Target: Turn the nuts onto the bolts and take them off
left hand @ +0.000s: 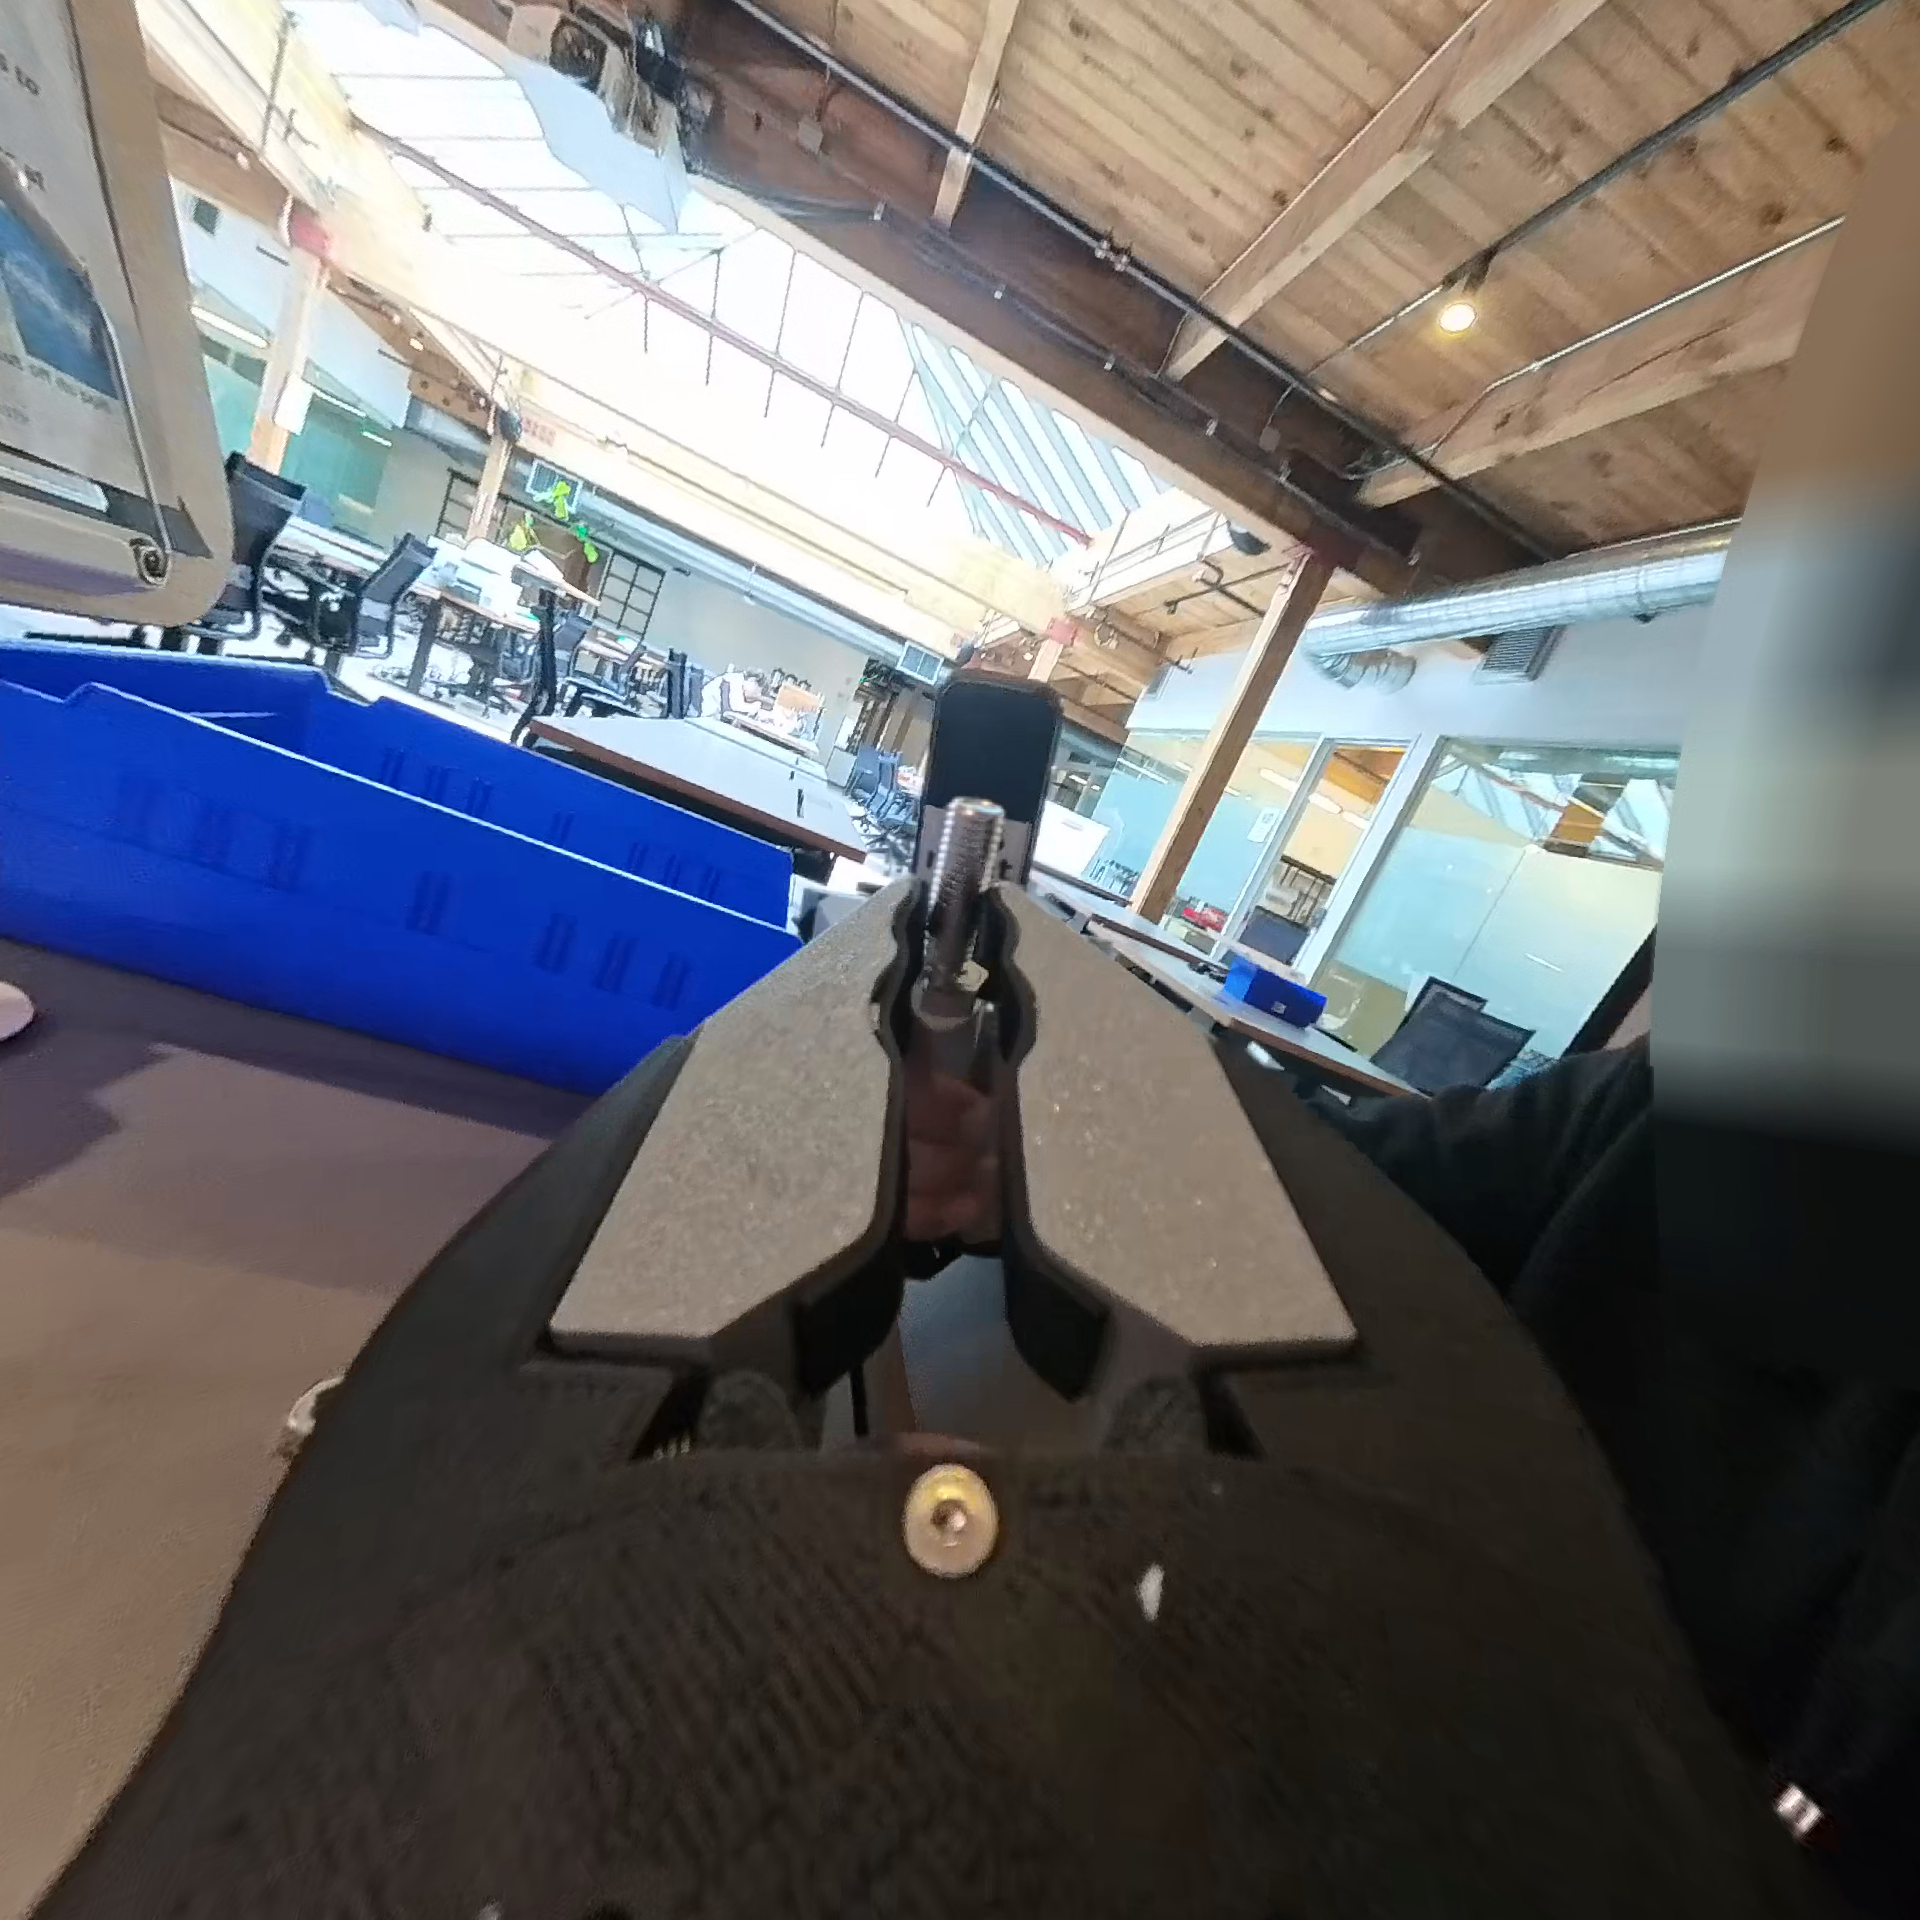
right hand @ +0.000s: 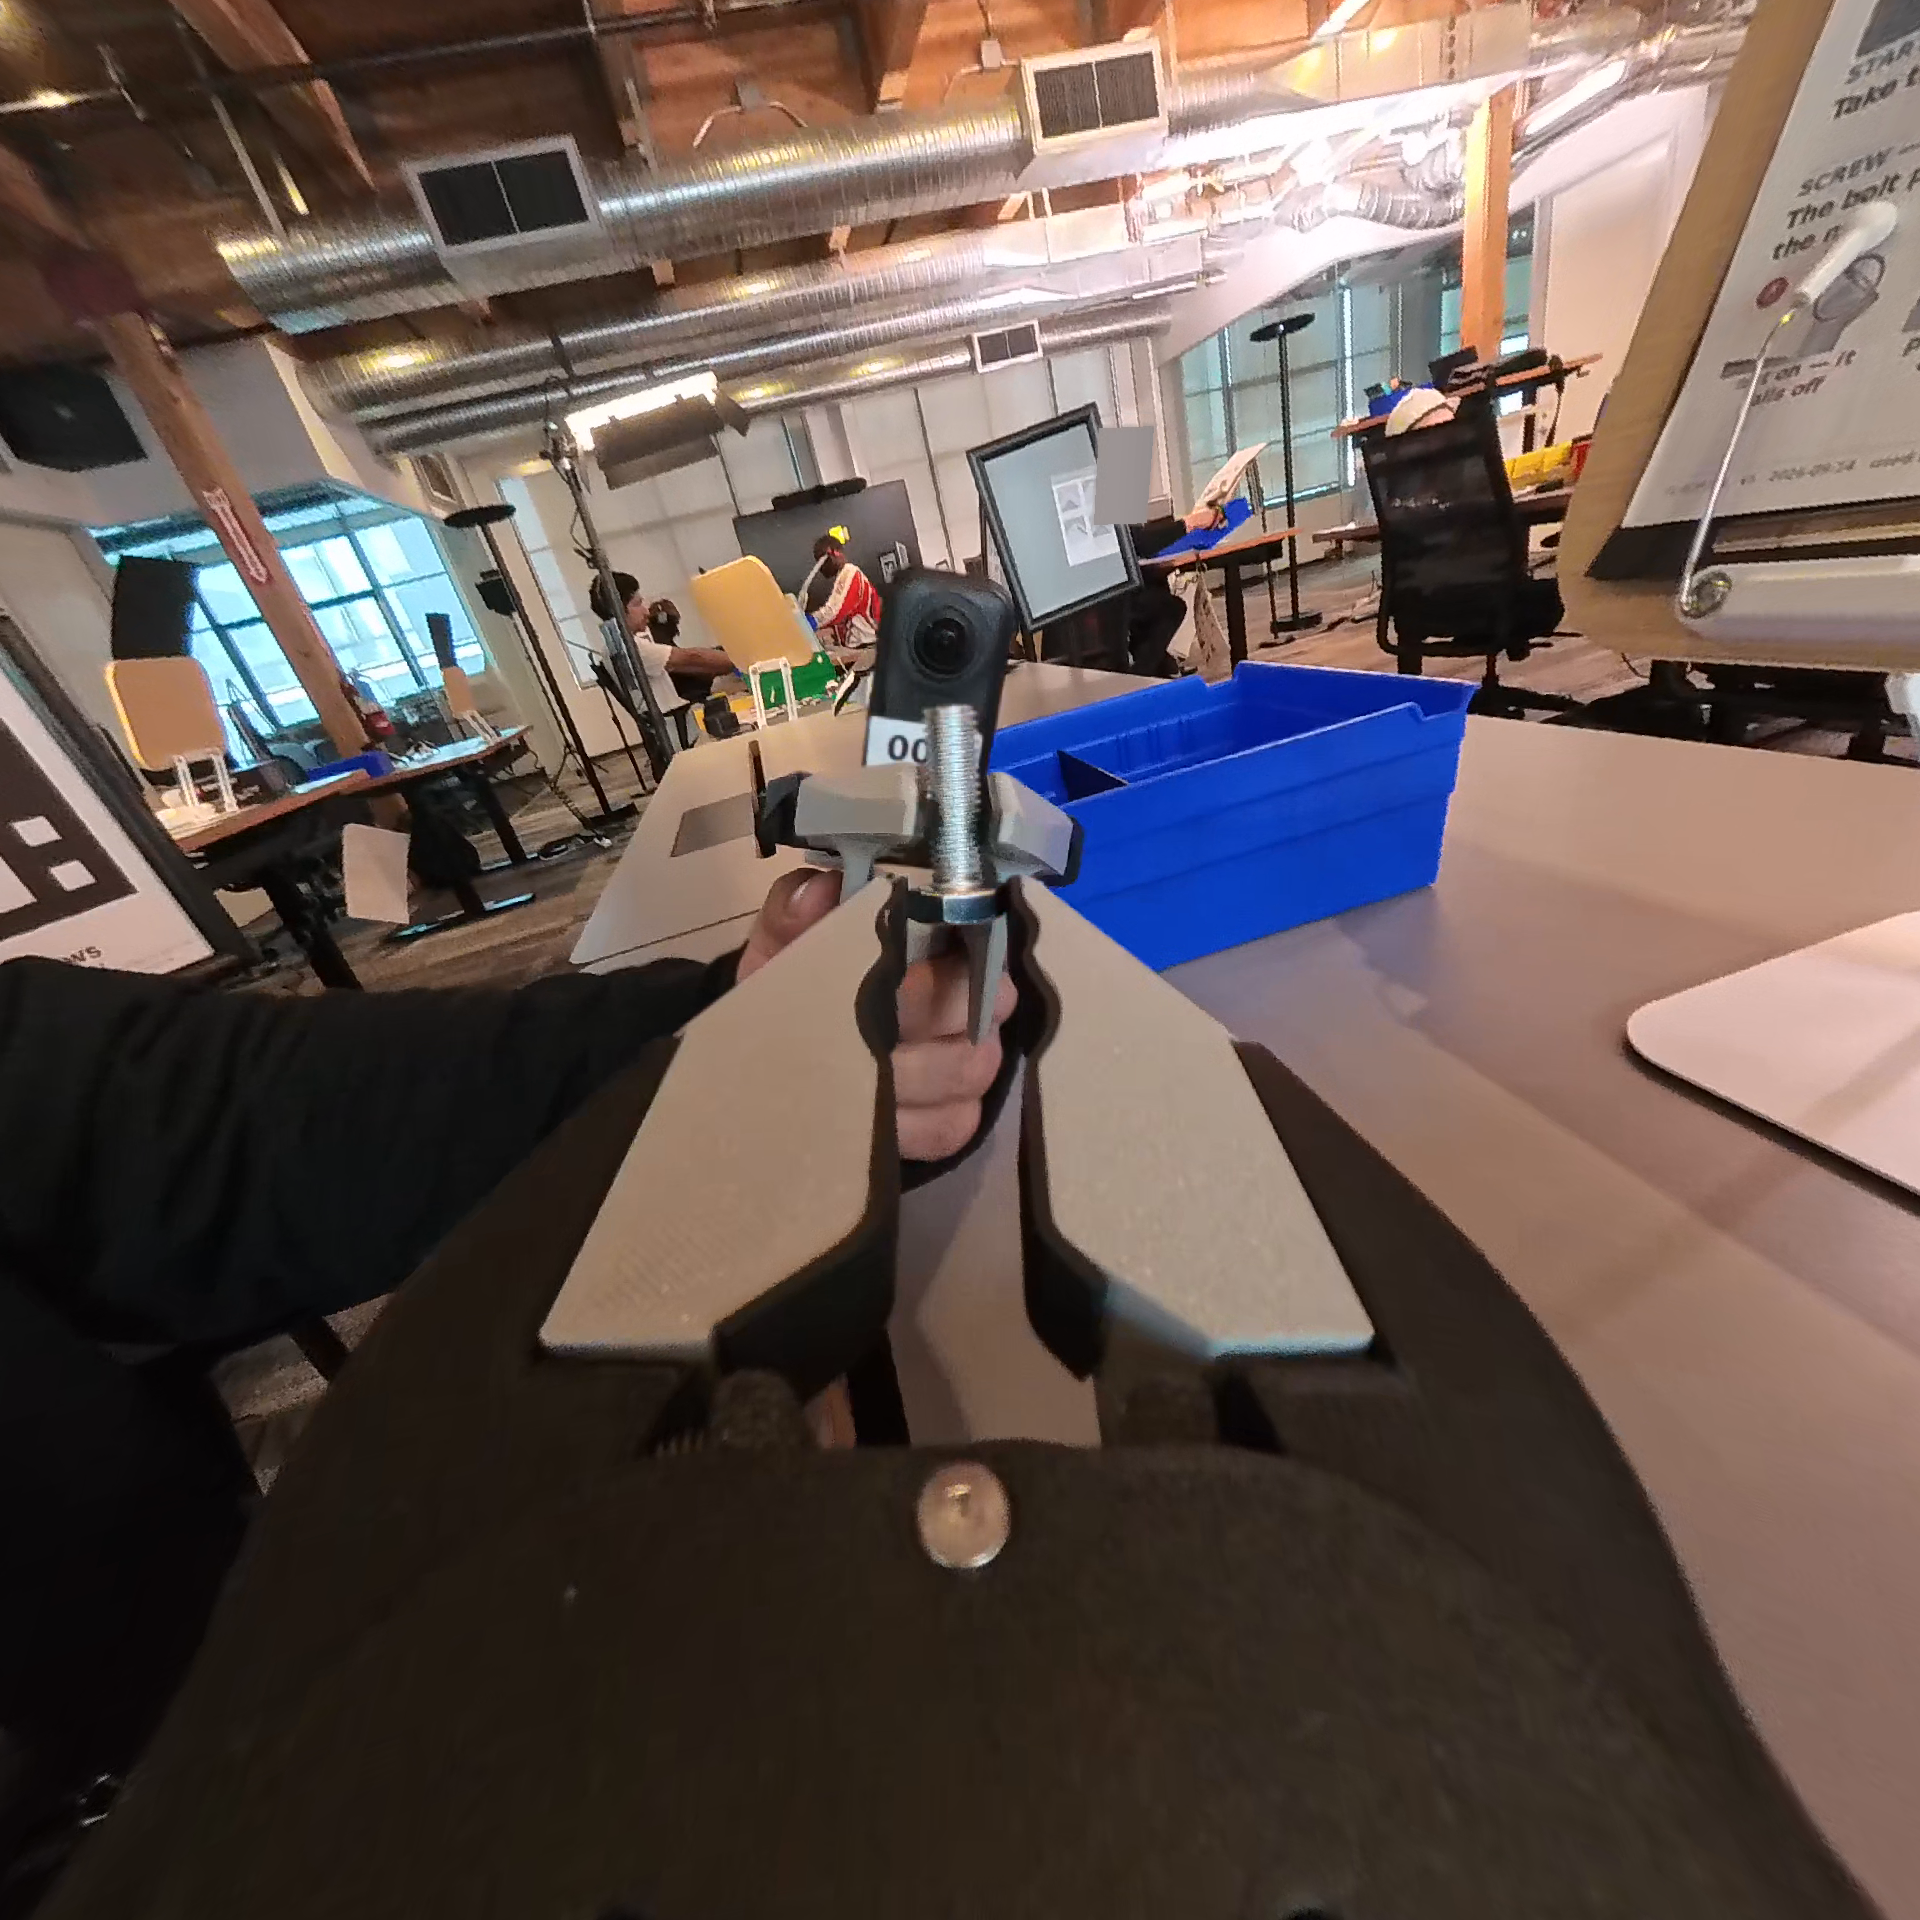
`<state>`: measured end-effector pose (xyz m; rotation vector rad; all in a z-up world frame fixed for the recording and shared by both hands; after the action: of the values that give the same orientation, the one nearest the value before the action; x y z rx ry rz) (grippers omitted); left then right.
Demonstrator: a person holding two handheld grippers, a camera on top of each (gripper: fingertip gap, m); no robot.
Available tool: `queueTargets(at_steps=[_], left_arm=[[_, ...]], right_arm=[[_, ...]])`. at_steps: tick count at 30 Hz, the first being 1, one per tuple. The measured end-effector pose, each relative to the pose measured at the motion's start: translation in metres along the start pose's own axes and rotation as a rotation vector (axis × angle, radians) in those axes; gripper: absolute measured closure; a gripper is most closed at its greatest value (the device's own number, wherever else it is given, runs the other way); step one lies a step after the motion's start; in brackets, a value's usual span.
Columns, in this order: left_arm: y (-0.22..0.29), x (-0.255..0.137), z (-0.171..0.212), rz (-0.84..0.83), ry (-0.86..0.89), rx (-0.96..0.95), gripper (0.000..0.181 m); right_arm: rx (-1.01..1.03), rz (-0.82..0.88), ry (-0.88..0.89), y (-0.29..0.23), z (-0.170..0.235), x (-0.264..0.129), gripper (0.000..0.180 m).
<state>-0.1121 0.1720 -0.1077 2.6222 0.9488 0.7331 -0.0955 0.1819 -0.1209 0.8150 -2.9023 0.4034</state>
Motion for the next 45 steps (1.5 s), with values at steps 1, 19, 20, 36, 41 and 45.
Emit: queueTargets(at_steps=[1, 19, 20, 36, 41, 45], left_arm=[[0.0008, 0.0, -0.0005, 0.005, 0.005, 0.0, 0.172], [0.0017, -0.0013, -0.0002, 0.002, -0.002, 0.048, 0.168], [0.0014, -0.0012, -0.0002, 0.0, -0.001, 0.049, 0.169], [0.0025, -0.0002, 0.0006, 0.0, -0.006, 0.056, 0.169], [-0.0019, 0.0005, 0.0037, -0.043, -0.038, 0.081, 0.159], [-0.0003, 0.0001, 0.0027, -0.034, -0.03, 0.09, 0.165]], right_arm=[[0.0, -0.002, 0.003, -0.0006, -0.0004, 0.0002, 0.164], [0.006, 0.003, 0.0, -0.0002, -0.0001, 0.0009, 0.164], [0.007, 0.0, 0.0, -0.0006, -0.0002, 0.001, 0.164], [-0.002, -0.002, -0.004, -0.0012, -0.0001, 0.001, 0.164], [-0.009, -0.012, 0.016, -0.0034, -0.0039, -0.0004, 0.164], [-0.01, -0.01, 0.011, -0.0035, -0.004, -0.0004, 0.164]])
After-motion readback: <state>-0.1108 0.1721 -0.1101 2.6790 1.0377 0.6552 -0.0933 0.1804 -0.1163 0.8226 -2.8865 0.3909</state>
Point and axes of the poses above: each gripper's, where its closed fingertips meet, x out along the fingers, z out of its underside, y = z × x across the jaws, the point moved 2 cm from there along -x, back along the fingers, and after that the axes turned 2 degrees about y, right-handed, at the moved point
